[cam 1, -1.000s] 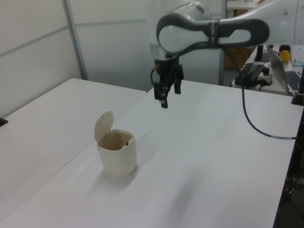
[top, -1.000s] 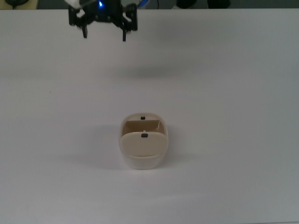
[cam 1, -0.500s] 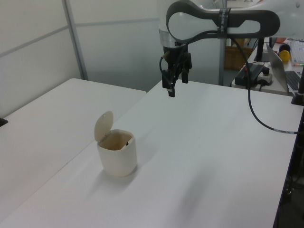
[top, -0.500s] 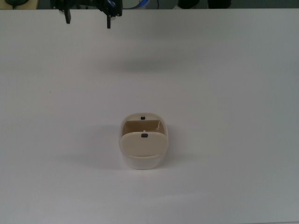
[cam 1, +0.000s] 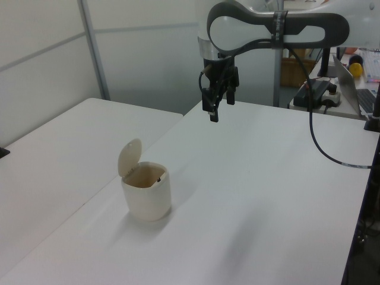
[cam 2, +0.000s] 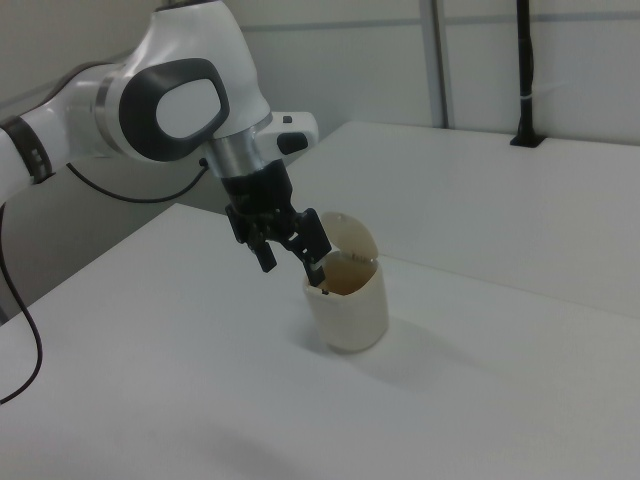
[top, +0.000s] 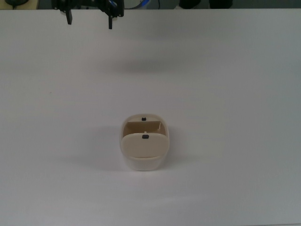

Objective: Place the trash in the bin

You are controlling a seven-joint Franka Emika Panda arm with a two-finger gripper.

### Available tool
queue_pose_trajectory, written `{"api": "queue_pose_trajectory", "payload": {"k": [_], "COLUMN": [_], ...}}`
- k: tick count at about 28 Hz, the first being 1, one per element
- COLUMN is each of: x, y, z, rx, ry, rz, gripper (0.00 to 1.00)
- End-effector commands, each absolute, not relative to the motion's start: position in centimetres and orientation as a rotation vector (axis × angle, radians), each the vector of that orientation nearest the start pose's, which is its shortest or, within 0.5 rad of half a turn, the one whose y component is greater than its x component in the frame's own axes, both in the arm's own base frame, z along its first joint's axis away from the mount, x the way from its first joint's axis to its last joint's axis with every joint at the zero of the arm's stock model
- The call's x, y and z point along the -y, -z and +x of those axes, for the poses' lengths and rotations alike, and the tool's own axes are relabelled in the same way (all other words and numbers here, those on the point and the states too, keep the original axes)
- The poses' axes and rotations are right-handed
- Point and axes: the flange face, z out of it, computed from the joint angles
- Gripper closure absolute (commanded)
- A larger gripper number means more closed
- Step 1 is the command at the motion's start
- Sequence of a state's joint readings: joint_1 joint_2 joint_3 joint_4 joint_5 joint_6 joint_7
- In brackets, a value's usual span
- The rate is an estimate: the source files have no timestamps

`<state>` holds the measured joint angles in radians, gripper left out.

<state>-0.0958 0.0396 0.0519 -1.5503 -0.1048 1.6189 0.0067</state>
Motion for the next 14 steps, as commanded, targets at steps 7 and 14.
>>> {"api": "queue_pose_trajectory", "payload": {"k": [7, 14], "x": [3.08, 3.09], "y": [-61.31, -61.22], "z": [57.04, 57.15], "rx": [-0.033, -0.033], "ry": [0.034, 0.034], "rz": [-3.247, -3.247], "gripper": [0.0, 0.0]}}
